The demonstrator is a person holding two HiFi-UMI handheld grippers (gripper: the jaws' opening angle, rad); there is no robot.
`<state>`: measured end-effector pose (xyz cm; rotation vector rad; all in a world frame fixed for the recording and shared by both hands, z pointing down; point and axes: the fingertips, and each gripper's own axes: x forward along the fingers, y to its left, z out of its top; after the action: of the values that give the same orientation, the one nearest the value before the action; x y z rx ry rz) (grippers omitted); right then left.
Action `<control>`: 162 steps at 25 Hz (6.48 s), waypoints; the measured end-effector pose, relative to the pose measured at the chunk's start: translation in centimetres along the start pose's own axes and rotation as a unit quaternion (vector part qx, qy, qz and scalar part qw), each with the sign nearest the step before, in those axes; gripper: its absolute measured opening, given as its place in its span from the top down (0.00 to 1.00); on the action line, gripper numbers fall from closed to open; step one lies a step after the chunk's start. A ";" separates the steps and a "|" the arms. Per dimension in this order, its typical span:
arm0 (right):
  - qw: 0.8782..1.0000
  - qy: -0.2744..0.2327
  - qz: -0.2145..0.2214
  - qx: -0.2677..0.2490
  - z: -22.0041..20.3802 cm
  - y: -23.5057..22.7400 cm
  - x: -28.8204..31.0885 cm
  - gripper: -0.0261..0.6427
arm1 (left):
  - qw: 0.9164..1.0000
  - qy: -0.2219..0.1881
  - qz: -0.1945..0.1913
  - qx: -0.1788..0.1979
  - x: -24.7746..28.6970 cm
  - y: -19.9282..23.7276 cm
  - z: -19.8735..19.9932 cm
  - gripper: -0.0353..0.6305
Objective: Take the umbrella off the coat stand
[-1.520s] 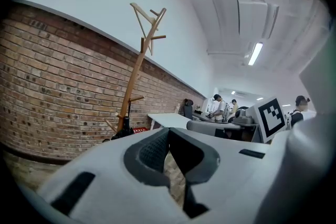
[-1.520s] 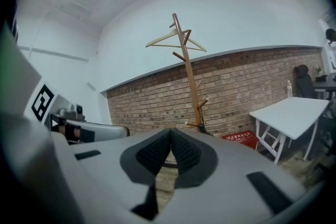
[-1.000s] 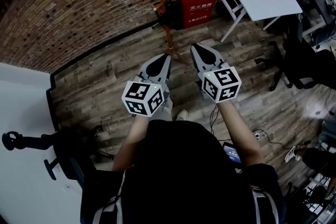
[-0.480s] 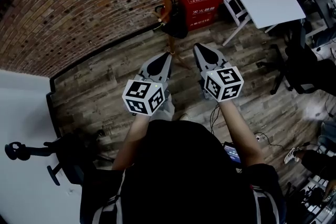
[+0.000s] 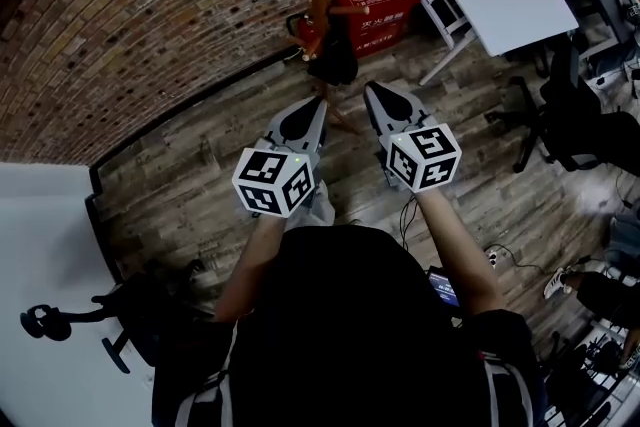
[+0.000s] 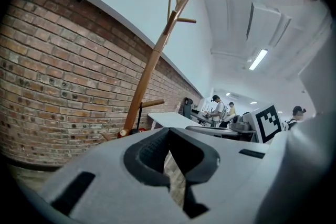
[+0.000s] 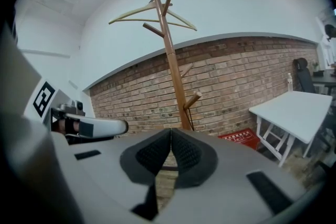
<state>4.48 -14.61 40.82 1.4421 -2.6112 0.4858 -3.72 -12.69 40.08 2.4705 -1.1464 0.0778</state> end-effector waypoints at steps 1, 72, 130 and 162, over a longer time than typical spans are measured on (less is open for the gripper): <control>1.000 0.001 -0.002 0.000 0.0 0.0 0.4 0.92 | 1.000 0.002 -0.004 -0.001 0.3 0.3 0.1 0.92; 0.993 0.115 0.030 -0.018 -4.1 -4.6 11.1 0.91 | 0.997 0.035 0.058 -0.033 6.6 7.3 -0.7 0.92; 0.978 0.194 -0.051 -0.063 -8.8 -6.7 18.6 0.66 | 0.993 0.049 0.078 -0.071 5.0 10.4 -2.6 0.92; 0.976 0.197 -0.065 -0.072 -9.4 -7.5 19.4 0.67 | 0.992 0.048 0.084 -0.084 5.2 10.8 -3.0 0.92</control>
<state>-0.17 -30.79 56.23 1.3038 -2.1811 0.4962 -8.00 -21.47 47.66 2.1960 -1.2639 0.1404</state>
